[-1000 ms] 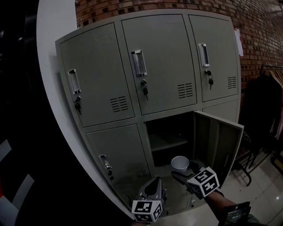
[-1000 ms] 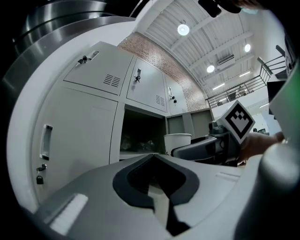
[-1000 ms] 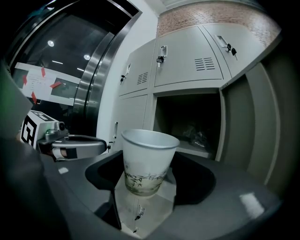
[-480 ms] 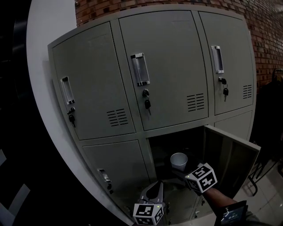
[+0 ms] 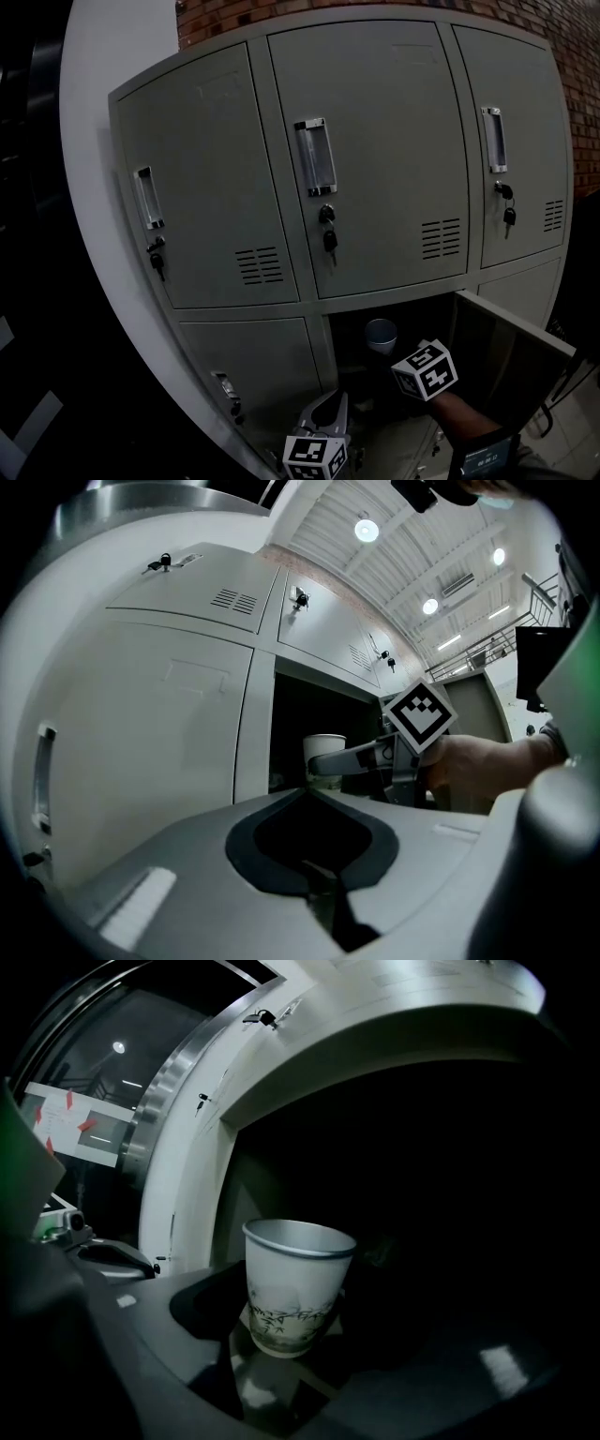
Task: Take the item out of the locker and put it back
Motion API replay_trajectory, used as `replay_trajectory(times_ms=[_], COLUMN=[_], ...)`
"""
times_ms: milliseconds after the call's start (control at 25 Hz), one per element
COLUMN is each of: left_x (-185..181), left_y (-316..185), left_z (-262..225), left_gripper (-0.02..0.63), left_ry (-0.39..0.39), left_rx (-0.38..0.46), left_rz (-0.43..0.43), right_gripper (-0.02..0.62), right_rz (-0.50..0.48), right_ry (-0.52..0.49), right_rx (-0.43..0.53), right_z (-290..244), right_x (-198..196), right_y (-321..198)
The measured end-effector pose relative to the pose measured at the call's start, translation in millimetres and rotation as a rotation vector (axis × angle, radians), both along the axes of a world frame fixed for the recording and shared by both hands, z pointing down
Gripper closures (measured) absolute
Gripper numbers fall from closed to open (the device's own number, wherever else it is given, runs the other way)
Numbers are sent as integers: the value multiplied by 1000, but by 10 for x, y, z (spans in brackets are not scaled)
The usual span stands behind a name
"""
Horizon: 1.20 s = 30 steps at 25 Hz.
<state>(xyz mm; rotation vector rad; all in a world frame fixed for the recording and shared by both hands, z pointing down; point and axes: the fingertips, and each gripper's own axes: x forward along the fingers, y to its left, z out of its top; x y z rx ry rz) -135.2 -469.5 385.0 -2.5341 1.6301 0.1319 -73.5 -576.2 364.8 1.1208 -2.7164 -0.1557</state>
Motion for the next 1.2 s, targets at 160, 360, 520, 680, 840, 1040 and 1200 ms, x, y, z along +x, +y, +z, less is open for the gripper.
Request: replay_trajectory(times_ms=[160, 360, 520, 680, 840, 1040, 1200], left_x=[-67, -80, -60, -44, -37, -28, -7], left_y=[-112, -191, -231, -253, -273, -281, -261], left_z=[19, 47, 42, 35, 36, 39, 26], left_gripper=[604, 604, 604, 604, 604, 604, 604], left_ry=[-2, -6, 2, 11, 21, 36, 36], left_rx=[17, 10, 13, 17, 16, 18, 21], left_rz=[-14, -14, -7, 1, 1, 0, -1], right_gripper=[268, 267, 265, 265, 265, 272, 247], right_rz=[-5, 0, 10, 28, 33, 29, 26], right_ry=[7, 21, 43, 61, 78, 94, 99], right_rx=[-12, -34, -59, -96, -124, -141, -139], right_z=[17, 77, 155, 252, 304, 340, 349], right_x=[-67, -117, -143, -123, -119, -135, -136], right_y=[-198, -382, -510, -635, -671, -668, -647])
